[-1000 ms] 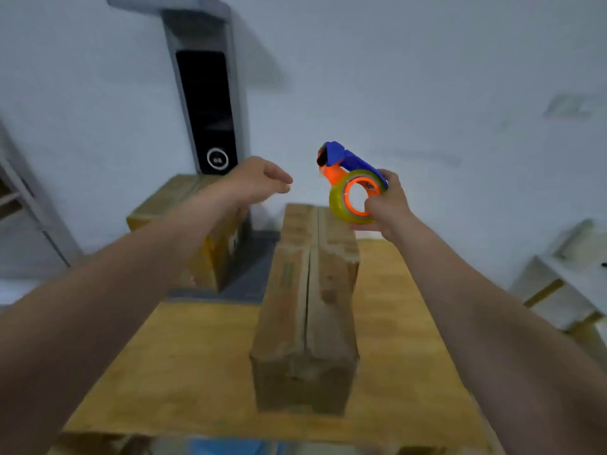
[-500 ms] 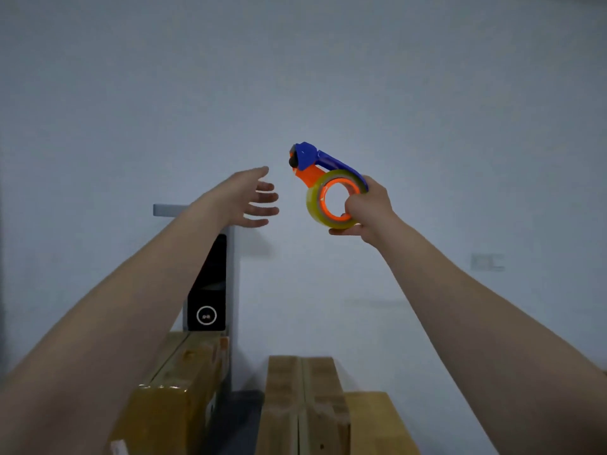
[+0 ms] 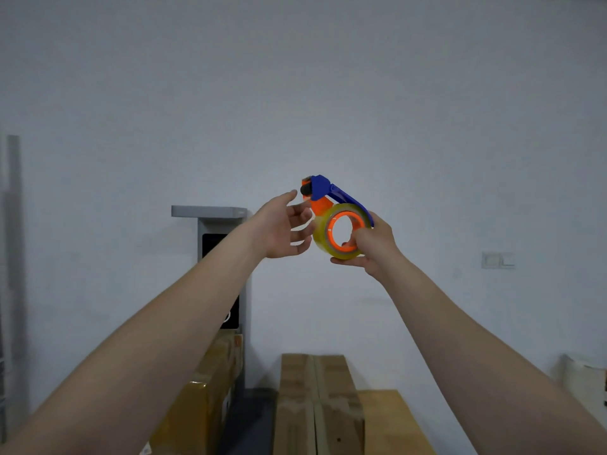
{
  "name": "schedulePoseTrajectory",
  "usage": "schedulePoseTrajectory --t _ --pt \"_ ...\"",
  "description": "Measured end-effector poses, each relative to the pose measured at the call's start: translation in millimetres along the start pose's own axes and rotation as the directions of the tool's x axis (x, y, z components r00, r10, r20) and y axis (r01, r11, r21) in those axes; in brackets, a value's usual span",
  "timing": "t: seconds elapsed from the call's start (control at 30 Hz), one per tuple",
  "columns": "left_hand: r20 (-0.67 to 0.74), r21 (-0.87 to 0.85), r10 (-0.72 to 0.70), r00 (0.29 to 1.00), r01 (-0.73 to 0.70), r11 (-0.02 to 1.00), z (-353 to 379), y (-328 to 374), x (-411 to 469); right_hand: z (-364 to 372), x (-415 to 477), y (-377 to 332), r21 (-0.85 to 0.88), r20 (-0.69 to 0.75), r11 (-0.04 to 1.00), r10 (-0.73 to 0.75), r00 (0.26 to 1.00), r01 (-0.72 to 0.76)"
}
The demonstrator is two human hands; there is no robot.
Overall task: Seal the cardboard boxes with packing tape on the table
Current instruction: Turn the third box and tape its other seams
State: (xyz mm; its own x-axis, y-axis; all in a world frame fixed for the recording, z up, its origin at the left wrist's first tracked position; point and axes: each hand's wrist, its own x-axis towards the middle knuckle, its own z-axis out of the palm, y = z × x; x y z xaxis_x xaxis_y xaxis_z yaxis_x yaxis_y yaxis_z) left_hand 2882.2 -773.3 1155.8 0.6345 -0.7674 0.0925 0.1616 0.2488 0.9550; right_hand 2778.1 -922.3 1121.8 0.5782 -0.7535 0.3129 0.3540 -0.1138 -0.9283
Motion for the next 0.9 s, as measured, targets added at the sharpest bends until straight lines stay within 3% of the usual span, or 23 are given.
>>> schedulePoseTrajectory --t 0.2,0.33,0.43,0.57,0.73,0.9 --pt "-0.108 0.115 0.088 0.990 -0.076 0.991 -8 -8 -8 -5 -2 16 -0.023 -0.021 1.000 -0.017 1.000 0.016" --pt "-0.137 0.242 0.154 0.979 -0.118 0.963 -15 -22 -13 -14 -6 33 -0.134 -0.072 0.977 -0.179 0.981 0.168" --pt "-0.171 0.296 0.198 0.965 -0.142 0.945 -19 -40 -16 -23 -15 54 -0.256 -0.012 0.917 -0.318 0.948 0.305" --pt "-0.233 0.439 0.224 0.946 -0.103 0.893 -32 -71 -21 -43 -30 94 -0.356 0.070 0.849 -0.393 0.917 0.391" --pt "-0.255 0.590 0.152 0.955 0.029 0.807 -55 -143 -28 -73 -53 159 -0.510 0.192 0.755 -0.367 0.910 0.412" --pt "-0.214 0.616 0.049 0.976 0.096 0.782 -79 -230 -50 -104 -83 228 -0.587 0.235 0.722 -0.282 0.930 0.367"
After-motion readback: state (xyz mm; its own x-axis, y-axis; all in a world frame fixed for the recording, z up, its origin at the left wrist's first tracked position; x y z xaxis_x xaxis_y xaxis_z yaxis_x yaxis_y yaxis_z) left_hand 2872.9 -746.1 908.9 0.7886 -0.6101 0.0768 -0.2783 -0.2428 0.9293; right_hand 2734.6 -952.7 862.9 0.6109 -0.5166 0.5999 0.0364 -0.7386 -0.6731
